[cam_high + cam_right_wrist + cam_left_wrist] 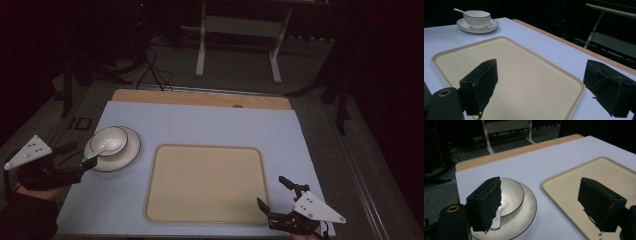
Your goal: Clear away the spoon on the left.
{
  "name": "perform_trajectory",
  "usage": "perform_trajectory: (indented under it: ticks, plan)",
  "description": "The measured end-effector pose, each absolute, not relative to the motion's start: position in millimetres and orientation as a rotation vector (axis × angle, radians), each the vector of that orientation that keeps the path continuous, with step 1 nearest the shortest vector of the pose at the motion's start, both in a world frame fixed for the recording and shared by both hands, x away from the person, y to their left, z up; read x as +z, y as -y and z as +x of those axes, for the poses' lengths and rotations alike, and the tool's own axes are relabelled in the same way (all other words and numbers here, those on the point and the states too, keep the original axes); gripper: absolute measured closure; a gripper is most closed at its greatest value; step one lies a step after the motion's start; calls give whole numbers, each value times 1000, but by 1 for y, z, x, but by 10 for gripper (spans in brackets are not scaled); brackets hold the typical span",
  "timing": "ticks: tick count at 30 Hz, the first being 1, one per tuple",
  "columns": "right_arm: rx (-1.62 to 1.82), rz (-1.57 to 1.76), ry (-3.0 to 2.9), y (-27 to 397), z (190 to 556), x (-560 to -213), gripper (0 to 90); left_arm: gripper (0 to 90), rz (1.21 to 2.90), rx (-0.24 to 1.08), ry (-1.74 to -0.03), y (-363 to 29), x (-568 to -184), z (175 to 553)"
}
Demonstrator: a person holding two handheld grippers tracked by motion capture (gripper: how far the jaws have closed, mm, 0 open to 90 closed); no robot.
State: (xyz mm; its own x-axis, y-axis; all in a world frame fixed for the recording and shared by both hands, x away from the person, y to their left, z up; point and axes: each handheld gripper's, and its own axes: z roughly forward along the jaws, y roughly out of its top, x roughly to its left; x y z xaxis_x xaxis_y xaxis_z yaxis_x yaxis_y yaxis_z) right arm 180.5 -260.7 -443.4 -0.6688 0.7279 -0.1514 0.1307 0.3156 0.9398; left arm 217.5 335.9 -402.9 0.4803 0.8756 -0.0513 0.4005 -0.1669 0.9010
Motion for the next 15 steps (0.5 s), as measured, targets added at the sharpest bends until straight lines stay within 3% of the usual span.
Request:
perform_trajectory:
  ticks: [15]
  plan:
    - [1352,746,-2034,258,181,-444,124,281,1713,455,-1306,-363,-443,246]
